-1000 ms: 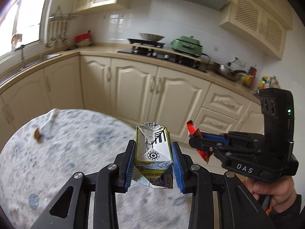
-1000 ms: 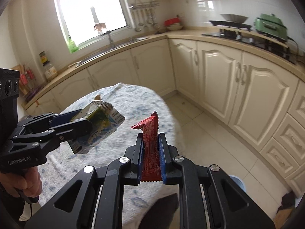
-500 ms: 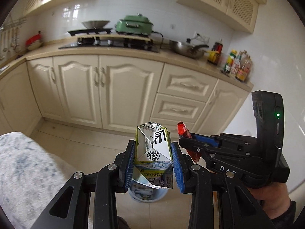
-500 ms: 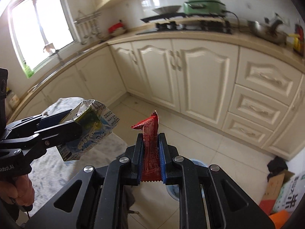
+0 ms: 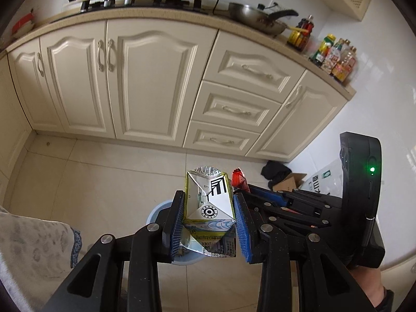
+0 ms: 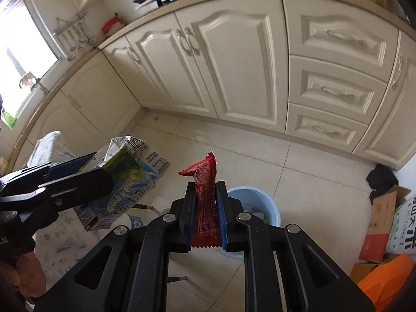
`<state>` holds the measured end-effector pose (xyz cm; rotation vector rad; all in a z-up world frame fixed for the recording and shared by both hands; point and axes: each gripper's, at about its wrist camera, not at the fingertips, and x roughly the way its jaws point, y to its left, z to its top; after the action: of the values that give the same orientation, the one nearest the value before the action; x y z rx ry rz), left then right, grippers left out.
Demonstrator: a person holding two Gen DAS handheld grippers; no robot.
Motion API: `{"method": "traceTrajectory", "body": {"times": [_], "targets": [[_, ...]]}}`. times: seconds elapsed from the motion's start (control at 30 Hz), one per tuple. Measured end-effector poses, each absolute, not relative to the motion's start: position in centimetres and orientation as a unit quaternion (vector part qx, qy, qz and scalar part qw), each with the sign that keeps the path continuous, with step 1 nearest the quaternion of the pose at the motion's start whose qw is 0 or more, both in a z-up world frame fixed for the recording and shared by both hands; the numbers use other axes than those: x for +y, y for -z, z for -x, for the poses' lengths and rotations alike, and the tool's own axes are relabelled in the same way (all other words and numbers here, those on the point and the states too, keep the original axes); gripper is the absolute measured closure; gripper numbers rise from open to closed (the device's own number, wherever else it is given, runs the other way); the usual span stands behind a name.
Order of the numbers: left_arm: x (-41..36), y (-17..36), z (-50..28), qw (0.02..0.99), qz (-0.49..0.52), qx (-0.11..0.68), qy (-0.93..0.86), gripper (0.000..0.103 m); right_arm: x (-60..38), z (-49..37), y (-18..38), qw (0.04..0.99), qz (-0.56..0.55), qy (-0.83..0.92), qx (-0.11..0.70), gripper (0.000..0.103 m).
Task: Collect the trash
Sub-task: 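Open both tools to drop the wrapper and carton into the bin, then return both tools to the table above the brown lump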
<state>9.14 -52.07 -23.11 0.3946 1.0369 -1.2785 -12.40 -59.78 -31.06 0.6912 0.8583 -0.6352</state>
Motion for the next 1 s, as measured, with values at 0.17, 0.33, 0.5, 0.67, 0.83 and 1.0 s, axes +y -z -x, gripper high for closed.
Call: {"method": "traceTrajectory", "body": {"times": [0.17, 0.33, 0.5, 0.67, 0.83, 1.0], "targets": [[-57.5, 27.1, -11.4, 0.653, -0.194, 0.498, 0.536, 0.050, -61.9, 12.9, 34.2, 0.776, -0.353, 0.322, 0.411, 0.045], [-58.9, 27.5, -12.6, 0.679, -0.191, 0.493, 0.509, 0.009, -62.0, 14.0, 35.1, 0.764, -0.370, 0.337, 0.406, 0.023], [-58.8, 26.5, -12.8, 0.708, -0.203, 0.473, 0.484, 0.002, -61.3, 14.8, 34.8, 0.759, -0.379, 0.353, 0.394, 0.002], [-55.8, 24.0, -13.2, 0.729, -0.184, 0.461, 0.471, 0.002, -60.5, 14.9, 33.6, 0.756, -0.386, 0.364, 0.382, 0.000], [-51.6, 20.6, -12.8, 0.758, -0.147, 0.429, 0.469, 0.002, -58.7, 13.7, 30.8, 0.773, -0.376, 0.355, 0.368, 0.000], [-44.8, 16.8, -12.7, 0.799, -0.102, 0.389, 0.447, 0.001, -55.6, 10.5, 26.8, 0.802, -0.350, 0.330, 0.355, 0.000]]}}
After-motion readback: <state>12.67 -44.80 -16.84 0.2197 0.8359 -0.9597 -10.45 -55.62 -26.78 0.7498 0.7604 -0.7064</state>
